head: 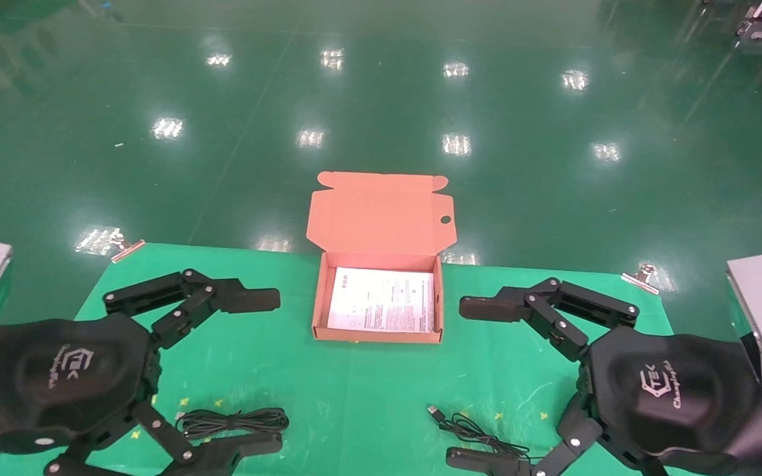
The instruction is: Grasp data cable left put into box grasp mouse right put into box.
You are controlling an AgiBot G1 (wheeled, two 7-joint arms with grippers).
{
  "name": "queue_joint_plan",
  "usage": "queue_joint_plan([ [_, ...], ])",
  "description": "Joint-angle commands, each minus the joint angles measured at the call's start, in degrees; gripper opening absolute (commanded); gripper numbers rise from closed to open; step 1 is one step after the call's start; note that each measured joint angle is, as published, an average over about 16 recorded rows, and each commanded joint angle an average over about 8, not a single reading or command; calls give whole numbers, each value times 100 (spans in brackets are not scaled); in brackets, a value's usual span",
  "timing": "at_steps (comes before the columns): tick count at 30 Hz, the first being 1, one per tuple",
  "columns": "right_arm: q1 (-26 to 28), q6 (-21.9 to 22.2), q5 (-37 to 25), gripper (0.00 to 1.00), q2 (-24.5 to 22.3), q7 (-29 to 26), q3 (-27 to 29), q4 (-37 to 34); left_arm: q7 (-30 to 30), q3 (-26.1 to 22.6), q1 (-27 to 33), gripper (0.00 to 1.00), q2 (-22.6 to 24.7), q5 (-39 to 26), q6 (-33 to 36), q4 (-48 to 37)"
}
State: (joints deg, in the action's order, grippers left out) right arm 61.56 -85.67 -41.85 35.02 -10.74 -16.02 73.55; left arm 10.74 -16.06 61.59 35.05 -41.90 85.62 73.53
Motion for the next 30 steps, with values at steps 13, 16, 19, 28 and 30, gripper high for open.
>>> queue_joint_plan([
  [13, 9, 9, -17, 100, 3, -5, -9, 1, 0, 0, 0, 100, 0, 1, 1, 1],
  [16, 9, 10, -17, 100, 2, -5, -9, 0, 0, 0, 0, 100, 0, 1, 1, 0],
  [19, 29, 8, -83, 100, -29, 19, -16, 22, -3, -15, 29, 100, -9, -38, 25, 21],
  [28, 657, -272, -1356, 100, -218, 403, -426, 326, 268, -384, 516, 100, 21, -715, 189, 18],
  [30, 909, -347, -1755, 100, -202, 572, -620, 363, 345, -495, 650, 100, 52, -915, 222, 7],
])
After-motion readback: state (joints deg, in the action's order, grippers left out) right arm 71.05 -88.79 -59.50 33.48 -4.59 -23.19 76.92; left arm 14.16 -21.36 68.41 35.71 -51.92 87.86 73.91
